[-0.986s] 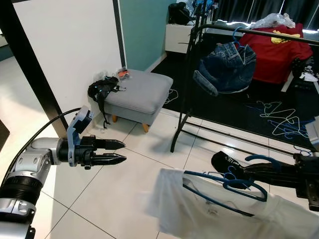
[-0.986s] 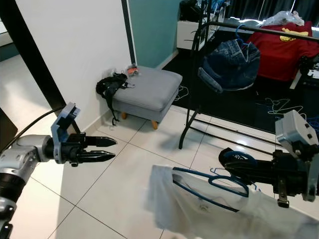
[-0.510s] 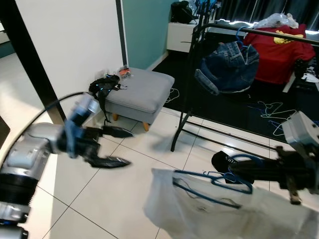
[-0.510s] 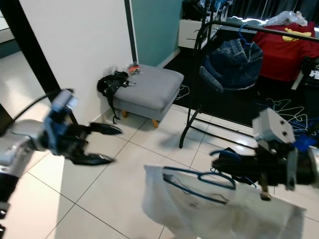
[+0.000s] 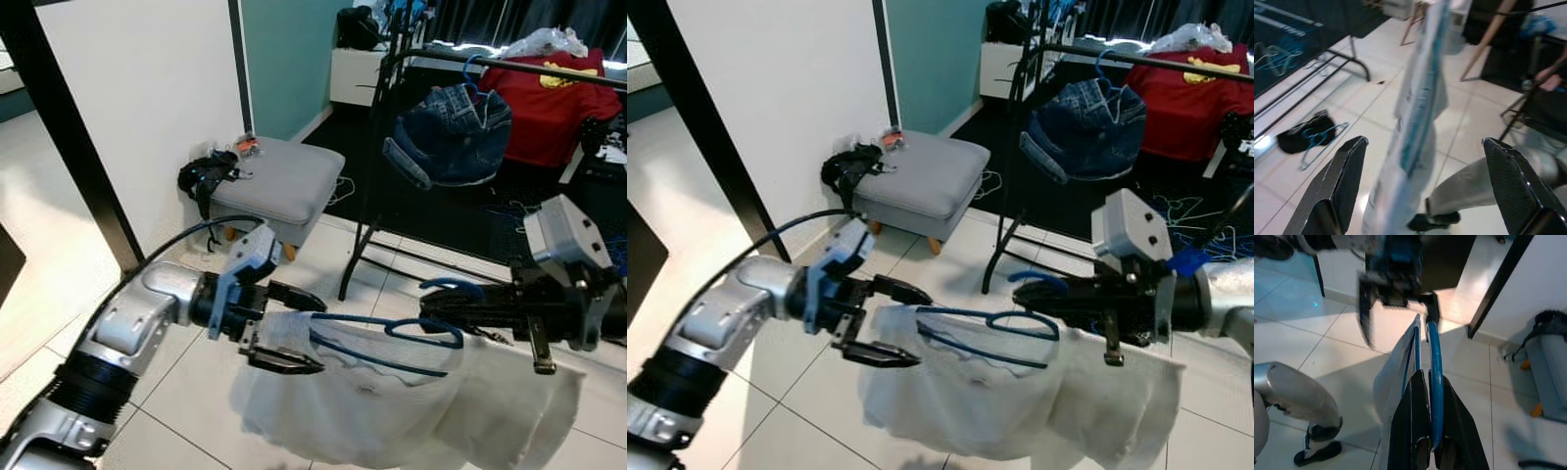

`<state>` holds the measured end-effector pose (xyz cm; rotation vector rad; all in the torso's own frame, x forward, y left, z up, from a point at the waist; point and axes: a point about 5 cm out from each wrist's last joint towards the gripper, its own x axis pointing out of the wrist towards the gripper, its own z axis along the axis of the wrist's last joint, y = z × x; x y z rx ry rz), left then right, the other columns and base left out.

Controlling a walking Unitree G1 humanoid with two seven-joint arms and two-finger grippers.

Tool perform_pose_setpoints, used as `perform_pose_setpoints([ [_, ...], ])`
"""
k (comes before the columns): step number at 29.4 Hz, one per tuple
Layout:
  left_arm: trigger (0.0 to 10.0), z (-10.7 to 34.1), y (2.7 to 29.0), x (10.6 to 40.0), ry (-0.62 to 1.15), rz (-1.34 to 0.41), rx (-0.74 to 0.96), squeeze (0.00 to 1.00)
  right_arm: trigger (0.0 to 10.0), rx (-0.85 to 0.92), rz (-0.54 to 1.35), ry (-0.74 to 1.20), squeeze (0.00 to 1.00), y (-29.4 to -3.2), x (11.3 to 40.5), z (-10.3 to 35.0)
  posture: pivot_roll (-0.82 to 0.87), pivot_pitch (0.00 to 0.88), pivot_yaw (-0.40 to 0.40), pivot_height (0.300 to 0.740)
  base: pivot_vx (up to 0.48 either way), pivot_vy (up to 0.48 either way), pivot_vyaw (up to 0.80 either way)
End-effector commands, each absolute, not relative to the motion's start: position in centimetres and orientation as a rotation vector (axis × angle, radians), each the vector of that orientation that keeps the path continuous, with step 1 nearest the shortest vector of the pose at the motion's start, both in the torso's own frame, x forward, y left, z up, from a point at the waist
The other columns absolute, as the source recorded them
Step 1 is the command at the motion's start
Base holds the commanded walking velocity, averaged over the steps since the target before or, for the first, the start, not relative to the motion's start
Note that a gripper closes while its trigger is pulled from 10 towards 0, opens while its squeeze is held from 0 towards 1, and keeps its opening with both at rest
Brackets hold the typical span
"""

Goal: Hang hanger

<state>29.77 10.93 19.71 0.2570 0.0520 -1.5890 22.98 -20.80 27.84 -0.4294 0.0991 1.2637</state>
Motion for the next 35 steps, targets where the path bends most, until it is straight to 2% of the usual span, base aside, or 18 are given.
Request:
perform_pose_setpoints([
  [1,10.0,19.8,10.7,30.2,0.053,-1.558,0.285,0.00,0.0,-0.444,1.266,0.081,0.00,-20.6,23.1,28.0,-0.03,0.027,0.041,0.740,0.000,0.000,0.00],
  [7,10.0,19.2,10.8,30.1,0.097,-1.556,0.339,0.00,0.0,-0.446,1.266,0.073,0.00,-20.6,23.2,28.2,-0.03,0.026,0.040,0.740,0.000,0.000,0.00],
  [8,4.8,18.9,10.8,30.0,0.111,-1.561,0.360,0.00,0.0,-0.447,1.265,0.072,0.00,-20.6,23.3,28.2,-0.03,0.027,0.039,0.740,0.000,0.000,0.00],
  [9,0.0,18.6,10.9,29.9,0.126,-1.564,0.383,0.00,0.0,-0.447,1.265,0.072,0.00,-20.6,23.3,28.2,-0.03,0.027,0.039,0.740,0.000,0.000,0.00],
  [13,0.0,18.4,10.9,29.9,0.136,-1.563,0.401,0.00,0.0,-0.446,1.265,0.072,0.00,-20.6,23.3,28.2,-0.03,0.027,0.039,0.740,0.000,0.000,0.00],
  [17,0.0,17.5,11.4,30.0,0.175,-1.542,0.539,0.00,0.0,-0.446,1.269,0.068,0.00,-20.7,23.2,28.5,-0.03,0.026,0.039,0.740,0.000,0.000,0.00],
  [35,0.0,18.4,11.9,31.0,0.137,-1.482,0.651,0.00,0.0,-0.440,1.287,0.091,0.00,-20.3,22.9,27.6,-0.03,0.029,0.037,0.740,0.000,0.000,0.00],
])
